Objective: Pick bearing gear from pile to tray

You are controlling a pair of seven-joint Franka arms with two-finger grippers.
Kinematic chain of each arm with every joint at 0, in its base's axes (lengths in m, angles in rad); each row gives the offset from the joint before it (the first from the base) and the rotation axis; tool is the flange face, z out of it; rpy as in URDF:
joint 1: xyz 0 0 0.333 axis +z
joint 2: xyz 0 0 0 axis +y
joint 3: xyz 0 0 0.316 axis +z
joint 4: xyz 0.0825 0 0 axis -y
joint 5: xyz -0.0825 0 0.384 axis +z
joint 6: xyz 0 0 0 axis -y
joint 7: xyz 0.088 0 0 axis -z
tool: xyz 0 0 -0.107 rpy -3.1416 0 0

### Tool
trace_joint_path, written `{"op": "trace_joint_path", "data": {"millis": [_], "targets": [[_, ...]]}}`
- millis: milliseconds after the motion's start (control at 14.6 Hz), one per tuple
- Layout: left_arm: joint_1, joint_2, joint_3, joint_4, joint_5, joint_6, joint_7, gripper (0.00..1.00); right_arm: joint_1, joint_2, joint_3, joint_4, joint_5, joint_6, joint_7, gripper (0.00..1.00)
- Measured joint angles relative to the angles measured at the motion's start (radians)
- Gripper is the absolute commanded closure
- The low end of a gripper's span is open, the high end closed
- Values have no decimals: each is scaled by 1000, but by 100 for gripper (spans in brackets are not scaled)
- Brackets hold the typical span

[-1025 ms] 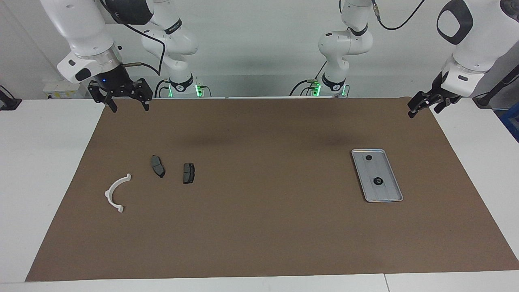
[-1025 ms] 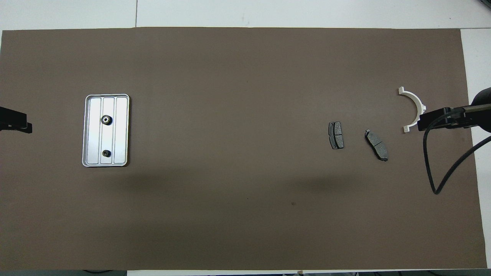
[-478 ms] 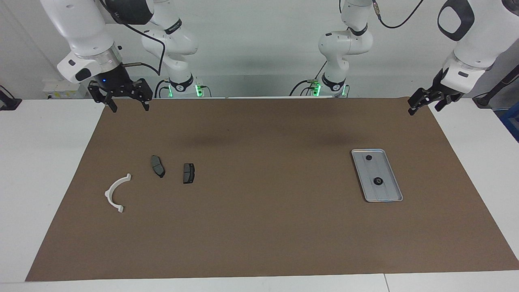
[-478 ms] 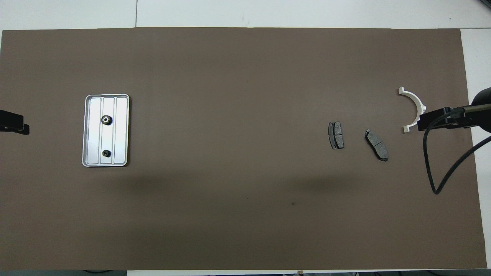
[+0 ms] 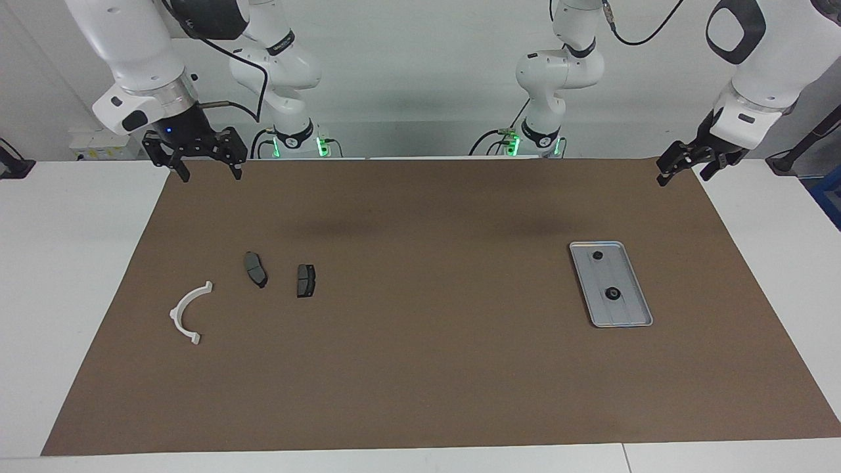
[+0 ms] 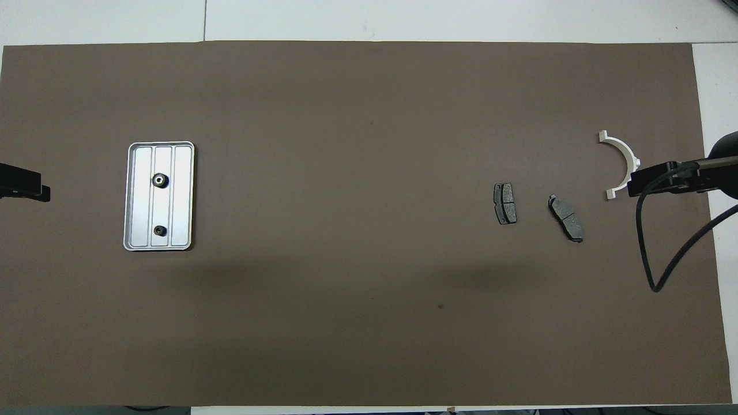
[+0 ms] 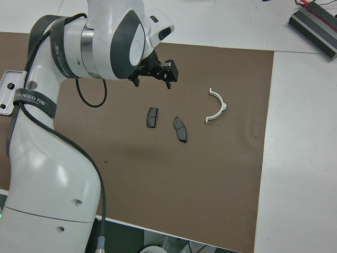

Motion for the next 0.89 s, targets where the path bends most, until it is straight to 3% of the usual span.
{"op": "trace_joint_path", "data": {"millis": [889], "targets": [[-12,-11,-33,0,0,0,0,0,0,0,0,0,0,0,0,0]]}}
